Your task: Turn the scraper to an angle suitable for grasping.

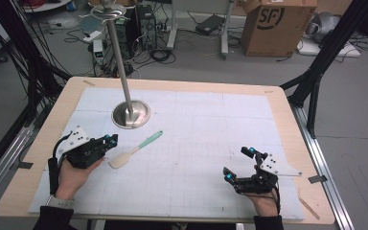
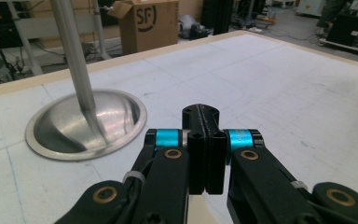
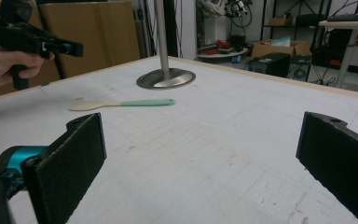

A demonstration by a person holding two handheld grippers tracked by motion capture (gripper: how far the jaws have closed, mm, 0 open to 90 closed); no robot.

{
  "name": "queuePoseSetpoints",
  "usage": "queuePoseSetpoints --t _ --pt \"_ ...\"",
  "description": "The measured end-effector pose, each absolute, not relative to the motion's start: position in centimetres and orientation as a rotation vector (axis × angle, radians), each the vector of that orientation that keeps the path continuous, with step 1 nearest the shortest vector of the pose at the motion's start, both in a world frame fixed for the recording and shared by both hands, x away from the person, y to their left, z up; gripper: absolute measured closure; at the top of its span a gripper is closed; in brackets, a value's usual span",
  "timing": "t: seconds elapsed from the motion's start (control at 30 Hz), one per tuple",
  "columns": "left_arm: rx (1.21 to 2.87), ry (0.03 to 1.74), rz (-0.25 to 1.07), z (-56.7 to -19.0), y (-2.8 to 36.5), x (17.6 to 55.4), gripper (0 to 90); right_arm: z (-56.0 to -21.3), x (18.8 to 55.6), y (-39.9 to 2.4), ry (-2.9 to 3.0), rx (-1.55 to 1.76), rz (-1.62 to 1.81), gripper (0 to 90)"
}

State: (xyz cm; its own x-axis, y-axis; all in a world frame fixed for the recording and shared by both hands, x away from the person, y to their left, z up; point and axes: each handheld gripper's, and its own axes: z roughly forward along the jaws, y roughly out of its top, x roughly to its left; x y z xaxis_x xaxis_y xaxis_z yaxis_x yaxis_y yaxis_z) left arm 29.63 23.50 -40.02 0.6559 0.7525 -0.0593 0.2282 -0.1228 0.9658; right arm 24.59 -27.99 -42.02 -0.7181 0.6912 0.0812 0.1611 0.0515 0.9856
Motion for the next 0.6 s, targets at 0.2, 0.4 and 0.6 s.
queuePoseSetpoints --t 0.2,0.4,0.6 --pt "1.706 0.825 0.543 -39.5 23.1 30.3 89.8 -42.2 24.6 -27.9 1.924 0.856 1.702 0.5" --pt "1.743 0.873 0.552 -39.4 22.2 32.0 89.8 -42.1 24.6 -27.7 1.924 0.85 1.7 0.5" --pt "1.79 0.933 0.528 -41.0 21.1 34.1 89.9 -42.2 24.7 -27.5 1.946 0.857 1.681 0.5"
